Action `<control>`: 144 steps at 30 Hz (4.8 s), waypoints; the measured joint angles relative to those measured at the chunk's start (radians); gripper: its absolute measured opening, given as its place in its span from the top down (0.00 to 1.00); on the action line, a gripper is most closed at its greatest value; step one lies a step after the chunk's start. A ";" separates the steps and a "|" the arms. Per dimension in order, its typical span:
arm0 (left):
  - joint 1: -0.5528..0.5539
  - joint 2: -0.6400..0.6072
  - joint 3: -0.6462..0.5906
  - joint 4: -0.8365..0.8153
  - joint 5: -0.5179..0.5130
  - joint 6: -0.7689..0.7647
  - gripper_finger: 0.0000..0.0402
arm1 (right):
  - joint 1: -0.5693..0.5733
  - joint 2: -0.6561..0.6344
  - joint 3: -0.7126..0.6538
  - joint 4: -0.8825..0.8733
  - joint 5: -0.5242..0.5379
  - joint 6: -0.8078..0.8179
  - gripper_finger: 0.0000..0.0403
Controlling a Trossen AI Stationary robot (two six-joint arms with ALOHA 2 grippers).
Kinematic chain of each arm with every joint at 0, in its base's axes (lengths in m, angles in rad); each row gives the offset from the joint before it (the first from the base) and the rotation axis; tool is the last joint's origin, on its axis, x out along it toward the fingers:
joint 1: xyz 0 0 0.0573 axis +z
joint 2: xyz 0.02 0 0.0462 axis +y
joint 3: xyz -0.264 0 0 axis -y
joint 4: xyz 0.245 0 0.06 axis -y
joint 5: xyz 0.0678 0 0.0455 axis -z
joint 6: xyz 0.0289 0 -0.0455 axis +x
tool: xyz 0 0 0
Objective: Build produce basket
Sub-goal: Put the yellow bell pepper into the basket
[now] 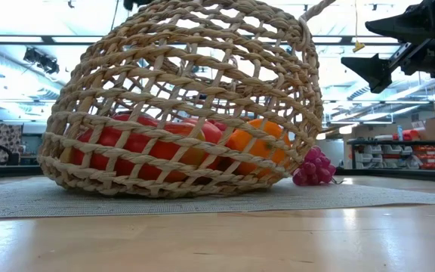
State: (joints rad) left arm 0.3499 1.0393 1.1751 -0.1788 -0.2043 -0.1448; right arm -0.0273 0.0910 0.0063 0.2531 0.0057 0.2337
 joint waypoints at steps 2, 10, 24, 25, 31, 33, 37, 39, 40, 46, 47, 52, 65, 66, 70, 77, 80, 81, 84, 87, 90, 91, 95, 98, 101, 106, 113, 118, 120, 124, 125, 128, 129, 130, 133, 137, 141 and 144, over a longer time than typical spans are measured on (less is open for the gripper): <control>-0.020 0.000 0.000 0.009 0.000 0.015 0.18 | 0.000 0.000 0.000 0.000 0.000 0.000 0.05; -0.166 0.003 0.000 0.001 0.002 0.383 0.18 | 0.000 0.000 0.000 0.000 0.000 0.000 0.05; -0.411 0.100 -0.002 -0.023 -0.062 1.296 0.18 | 0.000 0.000 0.000 0.000 0.000 0.000 0.05; -0.424 0.113 -0.001 -0.022 -0.093 1.363 0.18 | 0.000 0.000 0.000 0.000 0.000 0.000 0.05; -0.480 0.181 -0.001 -0.029 -0.290 1.711 0.18 | 0.000 0.000 0.000 0.000 0.000 0.000 0.05; -0.488 0.201 -0.001 -0.028 -0.317 1.762 0.18 | 0.000 0.000 0.000 0.000 0.000 0.000 0.05; -0.486 0.209 -0.001 -0.022 -0.325 1.751 0.18 | 0.000 0.000 0.000 0.000 0.000 0.000 0.05; -0.482 0.213 -0.001 -0.011 -0.326 1.726 0.18 | 0.000 0.000 0.000 0.000 0.000 0.000 0.05; -0.482 0.214 -0.001 -0.011 -0.327 1.715 0.18 | 0.000 0.000 0.000 0.000 0.000 0.000 0.05; -0.466 0.214 -0.001 0.059 -0.321 1.358 0.18 | 0.000 0.000 0.000 0.000 0.000 0.000 0.05; -0.458 0.214 -0.001 0.079 -0.320 1.256 0.18 | 0.000 0.000 0.000 0.000 0.000 0.000 0.05; -0.407 0.213 -0.001 0.114 -0.320 0.662 0.18 | 0.000 0.000 0.000 0.000 0.000 0.000 0.05; -0.359 0.218 -0.001 0.003 -0.049 -0.570 0.18 | 0.000 0.000 0.000 0.000 0.000 0.000 0.05; -0.360 0.219 -0.001 0.002 0.000 -0.600 0.18 | 0.000 0.000 0.000 0.000 0.000 0.000 0.05; -0.373 0.219 -0.001 0.003 0.164 -0.628 0.18 | 0.000 0.000 0.000 0.000 0.000 0.000 0.05; -0.404 0.219 -0.001 0.003 0.353 -0.577 0.18 | 0.000 0.000 0.000 0.000 0.000 0.000 0.05; -0.410 0.219 -0.001 0.003 0.356 -0.576 0.18 | 0.000 0.000 0.000 0.000 0.000 0.000 0.05; -0.410 0.219 -0.001 0.003 0.356 -0.576 0.18 | 0.000 0.000 0.000 0.000 0.000 0.000 0.05; -0.410 0.219 -0.001 0.003 0.356 -0.576 0.18 | 0.000 0.000 0.000 0.000 0.000 0.000 0.05; -0.410 0.219 -0.001 0.003 0.357 -0.550 0.18 | 0.000 0.000 0.000 0.000 0.000 0.000 0.05; -0.403 0.225 -0.001 0.028 0.358 -0.517 0.18 | 0.000 0.000 0.000 0.000 0.000 0.000 0.05; -0.397 0.227 -0.001 0.039 0.358 -0.516 0.18 | 0.000 0.000 0.000 0.000 0.000 0.000 0.05; -0.361 0.265 0.035 0.006 0.356 -0.474 0.18 | 0.000 0.000 0.000 0.000 0.000 0.000 0.05; -0.346 0.316 0.088 -0.062 0.345 -0.417 0.18 | 0.000 0.000 0.000 0.004 0.000 0.000 0.05; -0.344 0.393 0.167 -0.151 0.336 -0.338 0.18 | 0.000 0.000 0.000 0.006 0.000 0.000 0.05; -0.346 0.532 0.345 -0.355 0.279 -0.174 0.18 | 0.000 0.000 0.000 0.007 0.000 0.000 0.05; -0.354 0.670 0.567 -0.608 0.059 0.057 0.18 | 0.000 0.000 0.000 0.007 0.000 0.000 0.05; -0.372 0.721 0.622 -0.658 -0.101 0.223 0.18 | 0.000 0.000 0.000 0.006 0.000 0.000 0.05; -0.385 0.731 0.623 -0.659 -0.185 0.327 0.18 | 0.000 0.000 0.000 0.007 0.000 0.000 0.05; -0.420 0.748 0.625 -0.650 -0.289 0.556 0.18 | 0.000 0.000 0.000 0.007 0.000 0.000 0.05; -0.429 0.751 0.624 -0.662 -0.303 0.609 0.18 | 0.000 0.000 0.000 0.007 0.000 0.000 0.05; -0.453 0.765 0.625 -0.660 -0.328 0.770 0.18 | 0.000 0.000 0.000 0.007 0.000 0.000 0.05; -0.460 0.768 0.624 -0.670 -0.348 0.818 0.18 | 0.000 0.000 0.000 0.007 0.000 0.000 0.05; -0.467 0.775 0.623 -0.680 -0.375 0.856 0.18 | 0.000 0.000 0.000 0.006 0.000 0.000 0.05; -0.473 0.801 0.623 -0.688 -0.409 0.963 0.18 | 0.000 0.000 0.000 0.010 0.000 0.000 0.05; -0.473 0.842 0.623 -0.694 -0.415 1.043 0.18 | 0.000 0.001 0.000 0.015 -0.002 0.000 0.05; -0.473 0.882 0.623 -0.710 -0.413 1.051 0.18 | 0.000 0.001 0.000 0.018 -0.001 0.000 0.05; -0.472 0.901 0.623 -0.723 -0.396 1.046 0.17 | 0.000 0.001 0.000 0.017 -0.001 0.000 0.05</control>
State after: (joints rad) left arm -0.1223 1.9406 1.7977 -0.9018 -0.6007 0.9012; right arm -0.0274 0.0922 0.0063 0.2704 0.0046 0.2337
